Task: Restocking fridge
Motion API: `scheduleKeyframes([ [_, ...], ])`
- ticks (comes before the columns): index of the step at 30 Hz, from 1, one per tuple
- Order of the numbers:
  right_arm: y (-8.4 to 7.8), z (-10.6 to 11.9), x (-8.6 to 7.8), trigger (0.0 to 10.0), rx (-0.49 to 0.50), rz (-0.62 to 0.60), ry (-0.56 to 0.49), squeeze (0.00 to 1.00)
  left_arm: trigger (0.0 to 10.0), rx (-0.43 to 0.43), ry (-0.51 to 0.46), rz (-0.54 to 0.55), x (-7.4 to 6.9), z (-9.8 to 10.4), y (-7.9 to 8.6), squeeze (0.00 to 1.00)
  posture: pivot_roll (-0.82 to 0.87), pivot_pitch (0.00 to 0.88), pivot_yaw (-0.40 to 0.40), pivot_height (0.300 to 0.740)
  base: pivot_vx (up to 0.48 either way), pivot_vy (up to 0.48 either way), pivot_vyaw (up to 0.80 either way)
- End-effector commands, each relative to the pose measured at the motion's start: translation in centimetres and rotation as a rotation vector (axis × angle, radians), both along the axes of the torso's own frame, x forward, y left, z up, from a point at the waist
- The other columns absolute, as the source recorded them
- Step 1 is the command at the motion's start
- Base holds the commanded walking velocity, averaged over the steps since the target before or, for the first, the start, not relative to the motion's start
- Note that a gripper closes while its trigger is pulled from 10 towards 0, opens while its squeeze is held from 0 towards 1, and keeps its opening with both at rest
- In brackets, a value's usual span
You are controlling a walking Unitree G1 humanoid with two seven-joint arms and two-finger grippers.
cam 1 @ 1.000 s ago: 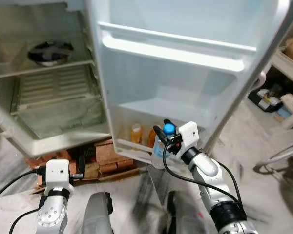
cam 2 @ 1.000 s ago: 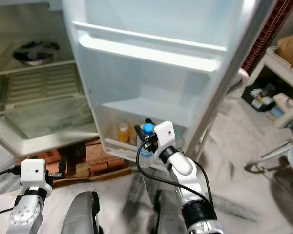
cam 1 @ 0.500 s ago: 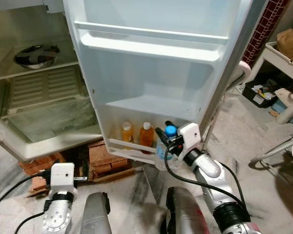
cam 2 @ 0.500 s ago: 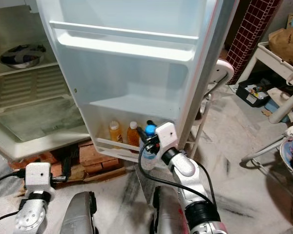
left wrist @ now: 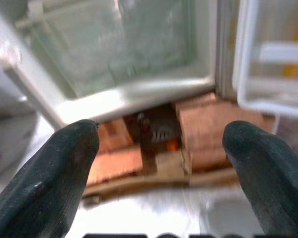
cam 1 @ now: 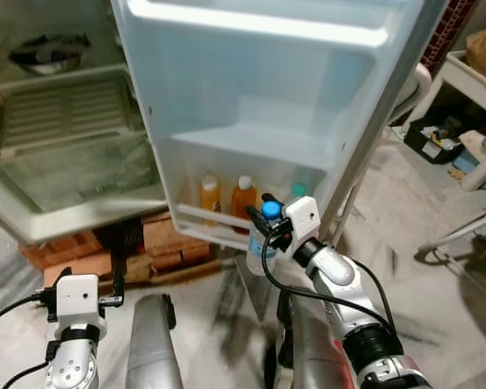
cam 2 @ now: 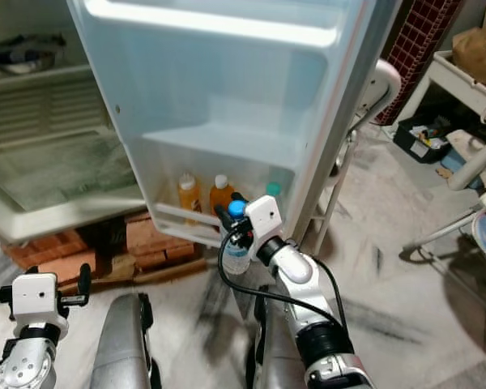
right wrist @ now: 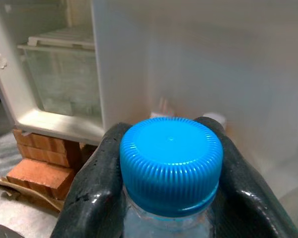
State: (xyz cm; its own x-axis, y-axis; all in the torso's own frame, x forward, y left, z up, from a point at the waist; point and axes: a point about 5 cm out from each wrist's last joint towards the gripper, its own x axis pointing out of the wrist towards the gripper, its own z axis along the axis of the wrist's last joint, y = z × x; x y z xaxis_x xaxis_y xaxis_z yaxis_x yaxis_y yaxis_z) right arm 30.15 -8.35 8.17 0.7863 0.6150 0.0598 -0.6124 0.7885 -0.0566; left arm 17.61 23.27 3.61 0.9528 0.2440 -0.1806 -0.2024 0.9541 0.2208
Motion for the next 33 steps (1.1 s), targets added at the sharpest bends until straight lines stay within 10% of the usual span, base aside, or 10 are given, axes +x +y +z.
scheduleKeyframes([
  [1, 0.9, 1.2, 0.6, 10.0, -0.005, 0.021, -0.072, 0.0, 10.0, 0.013, -0.006, 0.003, -0.4, 0.5, 0.3, 0.0, 0.13, 0.196, -0.034, 0.512, 0.0, 0.0, 0.0],
  [13, 5.5, 7.7, 3.7, 10.0, -0.053, -0.024, -0.399, 0.0, 10.0, 0.148, 0.006, 0.037, -3.5, 2.3, 0.9, 0.0, 0.19, 0.299, -0.041, 0.512, 0.0, 0.0, 0.0],
  [33, 2.4, 10.4, 5.5, 10.0, -0.279, -0.235, -0.727, 0.0, 10.0, 0.166, 0.054, 0.046, -5.3, 3.1, 0.8, 0.0, 0.24, 0.353, -0.03, 0.512, 0.0, 0.0, 0.0],
])
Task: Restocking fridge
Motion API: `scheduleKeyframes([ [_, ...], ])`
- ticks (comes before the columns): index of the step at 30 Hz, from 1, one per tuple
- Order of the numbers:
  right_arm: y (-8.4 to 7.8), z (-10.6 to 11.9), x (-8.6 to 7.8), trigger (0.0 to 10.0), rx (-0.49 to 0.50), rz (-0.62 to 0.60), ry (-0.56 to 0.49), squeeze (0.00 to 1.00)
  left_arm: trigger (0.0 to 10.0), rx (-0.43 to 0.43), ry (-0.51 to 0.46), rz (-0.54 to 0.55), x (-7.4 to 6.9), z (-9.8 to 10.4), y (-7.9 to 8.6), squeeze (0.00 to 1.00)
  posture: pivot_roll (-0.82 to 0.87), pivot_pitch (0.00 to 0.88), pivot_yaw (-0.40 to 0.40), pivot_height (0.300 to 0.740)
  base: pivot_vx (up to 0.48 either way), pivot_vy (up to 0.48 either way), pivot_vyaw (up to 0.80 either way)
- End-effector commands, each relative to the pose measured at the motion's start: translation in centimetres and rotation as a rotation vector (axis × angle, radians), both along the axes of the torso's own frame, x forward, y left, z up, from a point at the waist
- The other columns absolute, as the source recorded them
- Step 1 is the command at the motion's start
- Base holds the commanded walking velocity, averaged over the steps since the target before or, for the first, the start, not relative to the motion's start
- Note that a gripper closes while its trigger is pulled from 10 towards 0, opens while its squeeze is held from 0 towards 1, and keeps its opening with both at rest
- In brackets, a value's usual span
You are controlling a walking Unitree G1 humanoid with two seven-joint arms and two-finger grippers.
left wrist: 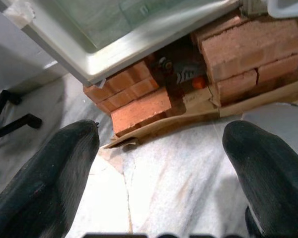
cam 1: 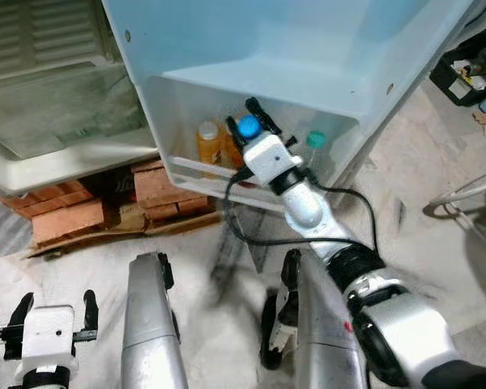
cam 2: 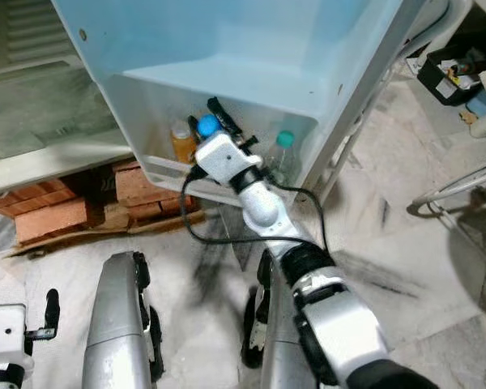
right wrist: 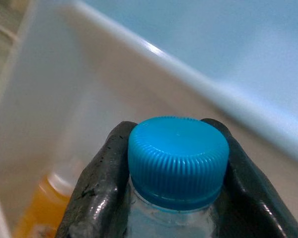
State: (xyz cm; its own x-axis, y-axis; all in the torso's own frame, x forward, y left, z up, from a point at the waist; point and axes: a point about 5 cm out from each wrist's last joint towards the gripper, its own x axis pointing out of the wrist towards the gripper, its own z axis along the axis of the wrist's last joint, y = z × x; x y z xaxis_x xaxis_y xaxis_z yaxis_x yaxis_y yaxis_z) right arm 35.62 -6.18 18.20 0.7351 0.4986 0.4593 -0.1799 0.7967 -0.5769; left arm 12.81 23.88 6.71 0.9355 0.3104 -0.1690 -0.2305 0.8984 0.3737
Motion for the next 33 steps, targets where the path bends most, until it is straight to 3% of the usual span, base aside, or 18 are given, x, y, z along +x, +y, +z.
scheduleKeyframes([
  [1, 0.2, 0.5, 0.0, 10.0, -0.011, 0.006, -0.041, 0.0, 10.0, 0.01, 0.021, 0.006, -0.6, 0.1, 0.2, 0.0, 0.25, 0.354, -0.028, 0.512, 0.0, 0.0, 0.0],
  [7, -0.3, -1.2, -0.2, 10.0, -0.03, -0.02, -0.004, 0.0, 10.0, 0.011, 0.037, -0.006, -0.6, -0.1, 0.1, 0.0, 0.24, 0.355, -0.022, 0.512, 0.0, 0.0, 0.0],
  [14, -0.2, -6.1, -0.8, 10.0, 0.048, -0.087, 0.299, 0.0, 10.0, 0.02, 0.051, -0.019, -0.8, 0.1, 0.0, 0.0, 0.27, 0.376, -0.013, 0.512, 0.0, 0.0, 0.0],
  [16, -0.2, -6.3, -0.9, 10.0, 0.047, -0.087, 0.313, 0.0, 10.0, 0.021, 0.053, -0.019, -0.9, 0.1, 0.0, 0.0, 0.27, 0.376, -0.013, 0.512, 0.0, 0.0, 0.0],
  [19, -0.4, -6.6, -0.5, 10.0, 0.122, -0.111, 0.394, 0.0, 10.0, 0.023, 0.057, -0.018, -1.0, 0.1, 0.1, 0.0, 0.26, 0.377, -0.013, 0.512, 0.0, 0.0, 0.0],
  [25, -0.6, -6.3, -0.1, 10.0, 0.122, -0.119, 0.415, 0.0, 10.0, 0.016, 0.061, -0.024, -0.8, -0.2, 0.0, 0.0, 0.25, 0.369, -0.016, 0.512, 0.0, 0.0, 0.0],
  [26, -1.0, -5.9, 0.3, 10.0, 0.134, -0.127, 0.415, 1.0, 10.0, 0.014, 0.06, -0.028, -0.3, -0.3, -0.1, 0.0, 0.25, 0.354, -0.018, 0.512, 0.0, 0.0, 0.0],
  [33, -1.8, -4.8, 0.9, 10.0, 0.149, -0.143, 0.392, 1.0, 10.0, 0.014, 0.054, -0.036, 0.8, -0.8, 0.0, 0.0, 0.23, 0.314, -0.021, 0.512, 0.0, 0.0, 0.0],
])
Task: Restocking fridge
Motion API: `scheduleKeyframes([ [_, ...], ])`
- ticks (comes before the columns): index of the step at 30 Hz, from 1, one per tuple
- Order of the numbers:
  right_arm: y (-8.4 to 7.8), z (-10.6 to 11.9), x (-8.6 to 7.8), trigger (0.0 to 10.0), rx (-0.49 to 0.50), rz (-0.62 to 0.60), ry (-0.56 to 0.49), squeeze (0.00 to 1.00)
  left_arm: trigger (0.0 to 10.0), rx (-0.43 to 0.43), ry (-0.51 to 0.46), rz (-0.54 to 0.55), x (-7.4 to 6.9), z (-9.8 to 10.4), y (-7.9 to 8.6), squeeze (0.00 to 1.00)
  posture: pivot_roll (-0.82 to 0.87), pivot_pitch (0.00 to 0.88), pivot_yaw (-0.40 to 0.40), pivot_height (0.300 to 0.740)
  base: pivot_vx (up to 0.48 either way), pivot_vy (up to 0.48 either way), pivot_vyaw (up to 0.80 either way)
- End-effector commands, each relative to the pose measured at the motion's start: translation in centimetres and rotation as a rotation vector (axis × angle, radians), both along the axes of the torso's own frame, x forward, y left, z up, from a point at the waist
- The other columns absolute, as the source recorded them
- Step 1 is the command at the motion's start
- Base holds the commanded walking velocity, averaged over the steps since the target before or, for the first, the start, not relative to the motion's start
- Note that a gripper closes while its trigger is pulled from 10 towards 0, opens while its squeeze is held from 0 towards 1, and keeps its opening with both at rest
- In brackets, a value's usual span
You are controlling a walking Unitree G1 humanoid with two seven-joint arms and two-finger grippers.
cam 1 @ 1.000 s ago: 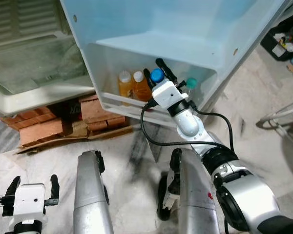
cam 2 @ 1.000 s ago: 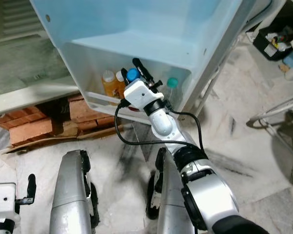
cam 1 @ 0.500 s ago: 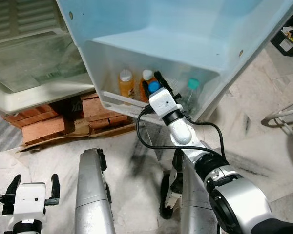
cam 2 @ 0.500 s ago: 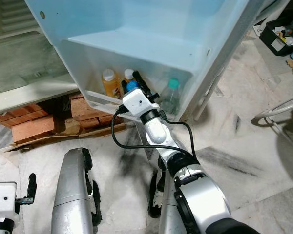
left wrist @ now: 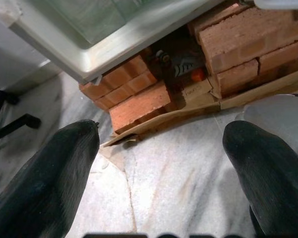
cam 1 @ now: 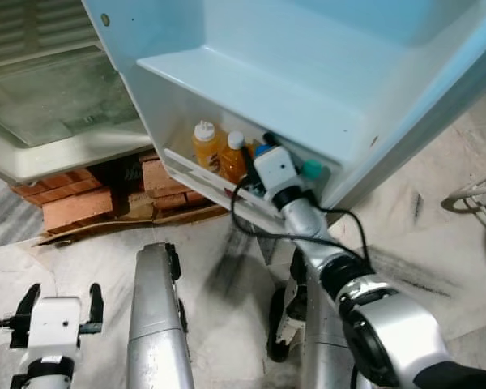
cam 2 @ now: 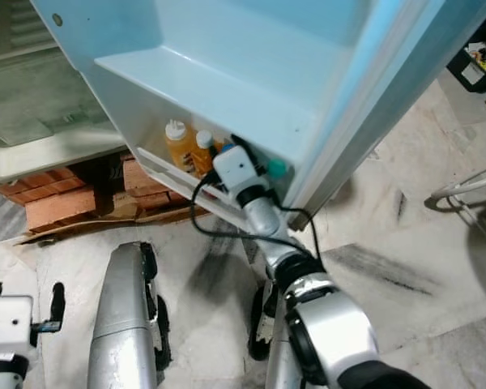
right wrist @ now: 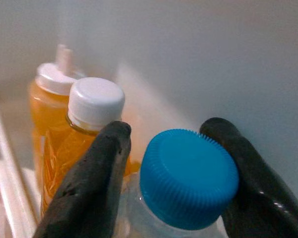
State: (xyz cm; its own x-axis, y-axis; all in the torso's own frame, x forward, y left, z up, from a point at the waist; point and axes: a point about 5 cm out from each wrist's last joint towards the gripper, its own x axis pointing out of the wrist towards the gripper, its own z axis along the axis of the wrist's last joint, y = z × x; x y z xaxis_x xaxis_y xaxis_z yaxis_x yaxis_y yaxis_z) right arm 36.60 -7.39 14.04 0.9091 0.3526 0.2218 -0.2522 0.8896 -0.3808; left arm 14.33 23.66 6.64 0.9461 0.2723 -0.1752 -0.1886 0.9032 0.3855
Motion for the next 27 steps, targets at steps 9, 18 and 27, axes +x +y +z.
scheduleKeyframes([
  [9, -0.5, 0.8, 0.3, 10.0, -0.033, -0.004, -0.044, 1.0, 10.0, 0.016, 0.028, 0.008, 0.9, -1.1, 0.5, 0.0, 0.22, 0.269, -0.024, 0.512, 0.0, 0.0, 0.0],
  [18, -0.3, 3.6, 0.3, 10.0, 0.009, 0.069, -0.182, 1.0, 10.0, 0.077, 0.034, -0.05, 2.0, -1.3, -0.2, 0.0, 0.18, 0.246, -0.036, 0.512, 0.0, 0.0, 0.0],
  [27, -1.8, 1.5, -3.5, 10.0, 0.235, 0.137, -0.097, 1.0, 10.0, -0.047, -0.066, -0.023, 3.8, -0.6, -1.1, 0.0, 0.1, 0.133, -0.055, 0.512, 0.0, 0.0, 0.0],
])
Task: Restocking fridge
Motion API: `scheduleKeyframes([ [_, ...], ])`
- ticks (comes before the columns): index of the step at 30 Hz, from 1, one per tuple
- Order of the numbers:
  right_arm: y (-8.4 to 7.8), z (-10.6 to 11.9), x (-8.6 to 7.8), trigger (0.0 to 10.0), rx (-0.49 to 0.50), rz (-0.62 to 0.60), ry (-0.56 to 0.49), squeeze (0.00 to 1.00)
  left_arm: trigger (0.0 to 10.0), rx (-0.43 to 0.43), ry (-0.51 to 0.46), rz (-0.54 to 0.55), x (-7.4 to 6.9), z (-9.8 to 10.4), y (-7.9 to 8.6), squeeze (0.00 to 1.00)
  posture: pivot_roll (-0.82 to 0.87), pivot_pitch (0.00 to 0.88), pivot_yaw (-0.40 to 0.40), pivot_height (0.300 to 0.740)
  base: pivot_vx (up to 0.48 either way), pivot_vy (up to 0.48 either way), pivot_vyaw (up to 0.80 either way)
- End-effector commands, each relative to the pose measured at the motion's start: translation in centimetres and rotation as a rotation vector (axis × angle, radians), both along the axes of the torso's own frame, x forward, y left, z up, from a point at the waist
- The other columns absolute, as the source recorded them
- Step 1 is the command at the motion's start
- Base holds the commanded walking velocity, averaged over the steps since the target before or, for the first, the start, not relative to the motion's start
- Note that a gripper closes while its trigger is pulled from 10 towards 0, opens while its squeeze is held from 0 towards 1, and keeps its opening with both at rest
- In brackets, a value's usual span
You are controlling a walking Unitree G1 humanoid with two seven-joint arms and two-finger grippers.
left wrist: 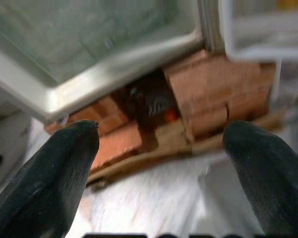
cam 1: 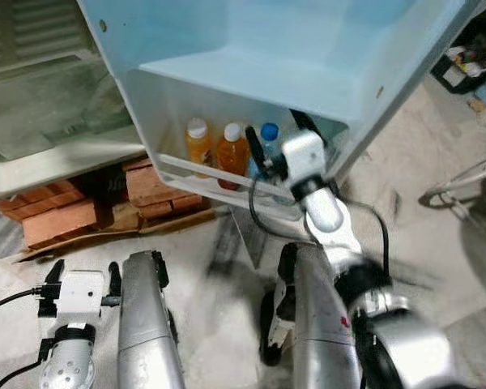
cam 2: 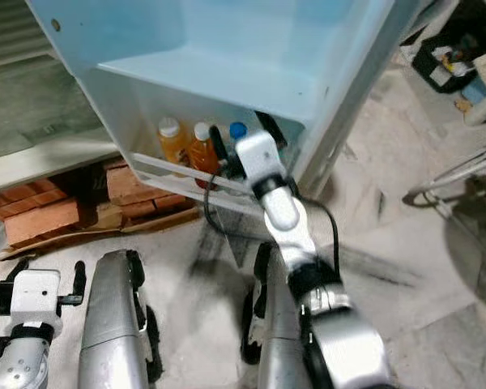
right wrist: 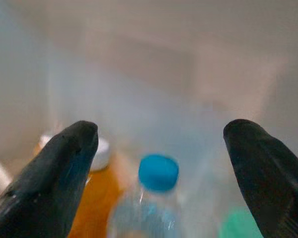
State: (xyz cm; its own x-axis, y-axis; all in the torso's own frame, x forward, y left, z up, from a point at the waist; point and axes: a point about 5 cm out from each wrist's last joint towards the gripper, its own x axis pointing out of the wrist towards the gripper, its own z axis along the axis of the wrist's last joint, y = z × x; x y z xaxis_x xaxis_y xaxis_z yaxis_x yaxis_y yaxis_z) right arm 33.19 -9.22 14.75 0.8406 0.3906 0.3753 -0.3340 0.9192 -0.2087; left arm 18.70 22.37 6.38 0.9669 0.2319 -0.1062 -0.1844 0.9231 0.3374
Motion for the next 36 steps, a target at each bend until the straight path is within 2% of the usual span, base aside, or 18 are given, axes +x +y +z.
scheduleKeyframes([
  [1, -0.5, 0.2, -1.1, 10.0, 0.025, 0.026, 0.004, 1.0, 10.0, -0.032, -0.013, 0.002, -0.2, 0.3, 0.0, 0.0, 0.1, 0.119, -0.051, 0.512, 0.0, 0.0, 0.0],
  [4, -1.2, -0.6, -2.3, 10.0, 0.028, 0.027, 0.031, 1.0, 10.0, -0.056, -0.044, -0.018, 0.3, 1.1, -0.2, 0.0, 0.1, 0.107, -0.046, 0.512, 0.0, 0.0, 0.0],
  [7, -2.1, -2.2, -3.6, 10.0, 0.037, 0.01, 0.122, 1.0, 10.0, -0.073, -0.076, -0.043, 0.9, 2.0, -0.4, 0.0, 0.1, 0.087, -0.029, 0.512, 0.0, 0.0, 0.0],
  [8, -2.4, -2.7, -4.0, 10.0, 0.037, 0.006, 0.156, 0.0, 10.0, -0.075, -0.083, -0.054, 1.1, 2.2, -0.5, 0.0, 0.1, 0.077, -0.024, 0.512, 0.0, 0.0, 0.0],
  [11, -2.5, -2.9, -5.1, 10.0, 0.061, 0.058, 0.213, 0.0, 10.0, -0.088, -0.095, -0.073, 1.6, 2.4, -0.8, 0.0, 0.09, 0.058, -0.021, 0.512, 0.0, 0.0, 0.0],
  [15, -2.3, -2.4, -5.4, 10.0, 0.072, 0.08, 0.197, 0.0, 10.0, -0.089, -0.101, -0.089, 2.1, 2.3, -1.2, 0.0, 0.09, 0.039, -0.027, 0.52, 0.0, 0.0, 0.0],
  [21, -1.9, -1.8, -5.3, 10.0, 0.071, 0.106, 0.212, 0.0, 10.0, -0.108, -0.095, -0.092, 2.4, 2.0, -1.5, 0.0, 0.09, 0.033, -0.03, 0.555, 0.0, 0.0, 0.0],
  [31, -1.6, -0.7, -3.6, 10.0, 0.043, 0.133, 0.195, 0.0, 10.0, -0.108, -0.075, -0.105, 3.0, 1.2, -1.5, 0.0, 0.07, 0.013, -0.027, 0.61, 0.0, 0.0, 0.0],
  [36, -1.3, -0.7, -3.5, 10.0, 0.04, 0.145, 0.202, 0.0, 10.0, -0.113, -0.083, -0.098, 3.4, 1.2, -1.4, 0.0, 0.07, 0.009, -0.026, 0.645, 0.0, 0.0, 0.0],
])
